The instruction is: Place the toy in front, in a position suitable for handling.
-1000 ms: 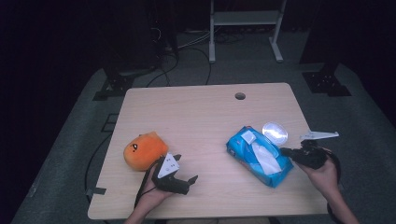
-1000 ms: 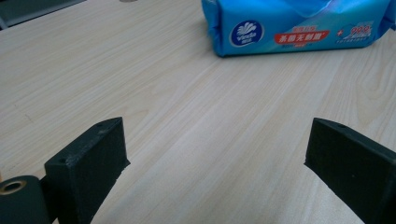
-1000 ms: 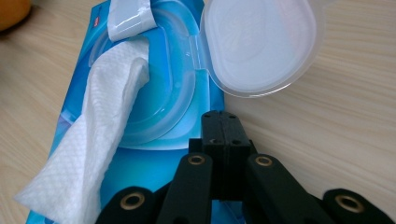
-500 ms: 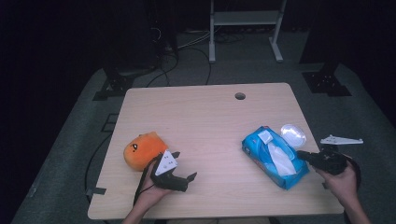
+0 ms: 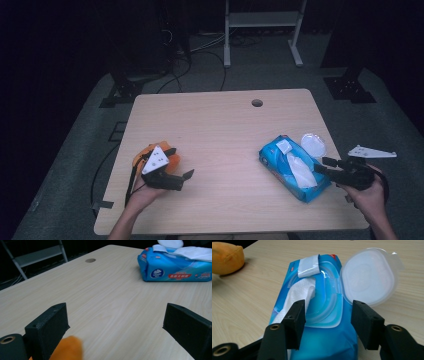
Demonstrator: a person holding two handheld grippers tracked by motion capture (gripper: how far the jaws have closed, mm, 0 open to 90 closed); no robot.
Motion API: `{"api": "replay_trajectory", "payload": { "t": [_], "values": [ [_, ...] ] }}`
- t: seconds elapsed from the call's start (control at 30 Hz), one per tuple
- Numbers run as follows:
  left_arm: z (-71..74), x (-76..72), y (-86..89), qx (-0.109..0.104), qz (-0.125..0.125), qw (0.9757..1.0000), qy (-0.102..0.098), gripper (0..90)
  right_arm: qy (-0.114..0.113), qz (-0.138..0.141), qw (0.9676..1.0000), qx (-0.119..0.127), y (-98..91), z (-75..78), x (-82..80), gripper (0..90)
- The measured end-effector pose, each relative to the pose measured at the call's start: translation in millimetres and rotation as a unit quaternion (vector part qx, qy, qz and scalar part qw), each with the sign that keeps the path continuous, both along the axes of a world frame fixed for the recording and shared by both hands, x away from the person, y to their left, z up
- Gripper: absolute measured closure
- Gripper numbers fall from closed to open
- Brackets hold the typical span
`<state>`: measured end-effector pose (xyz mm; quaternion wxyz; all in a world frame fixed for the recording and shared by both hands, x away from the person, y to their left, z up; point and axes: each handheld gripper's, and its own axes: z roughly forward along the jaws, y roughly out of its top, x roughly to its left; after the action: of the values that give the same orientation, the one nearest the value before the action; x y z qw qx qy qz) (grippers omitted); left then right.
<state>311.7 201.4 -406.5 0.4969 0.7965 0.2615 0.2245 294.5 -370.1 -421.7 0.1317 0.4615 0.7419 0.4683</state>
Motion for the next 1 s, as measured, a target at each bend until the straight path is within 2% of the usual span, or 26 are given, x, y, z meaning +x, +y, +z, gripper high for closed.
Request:
{"api": "replay_trajectory", "payload": {
  "t": [0.2, 0.27, 0.4, 0.5, 0.67, 0.8, 0.9, 1.0],
  "values": [
    [5.7, 14.6, 36.8, 0.014, 0.029, 0.9995, -0.004, 4.5, -0.007, 0.008, 0.9999, 0.007, 4.3, 1.0, -0.8, 39.7],
    [5.2, 18.7, 48.7, 0.010, 0.036, 0.9993, 0.005, 4.5, -0.009, 0.010, 0.9999, 0.007, 4.2, 0.5, -1.0, 38.9],
    [0.1, 27.0, 67.8, 0.016, 0.055, 0.9982, 0.020, 4.5, -0.007, 0.007, 0.9999, 0.009, 2.3, -0.7, -1.8, 38.5],
    [-5.2, 31.2, 77.7, 0.007, 0.060, 0.9976, 0.033, 4.5, -0.009, 0.007, 0.9999, 0.011, 1.6, -1.0, -3.0, 38.1],
    [-16.8, 37.6, 86.6, 0.004, 0.069, 0.9954, 0.067, 4.5, -0.008, 0.010, 0.9998, 0.012, 1.5, -1.8, -4.0, 37.5],
    [-26.0, 40.4, 90.5, -0.019, 0.072, 0.9934, 0.088, 1.8, -0.010, 0.012, 0.9998, 0.013, 1.0, -2.5, -4.2, 36.9],
    [-31.5, 40.2, 89.3, -0.026, 0.067, 0.9932, 0.092, 1.5, -0.006, 0.014, 0.9997, 0.018, 0.2, -4.4, -4.5, 36.8],
    [-31.8, 38.9, 87.3, -0.020, 0.065, 0.9935, 0.092, 3.0, -0.007, 0.014, 0.9997, 0.017, -0.5, -6.0, -5.3, 36.8]
  ]
}}
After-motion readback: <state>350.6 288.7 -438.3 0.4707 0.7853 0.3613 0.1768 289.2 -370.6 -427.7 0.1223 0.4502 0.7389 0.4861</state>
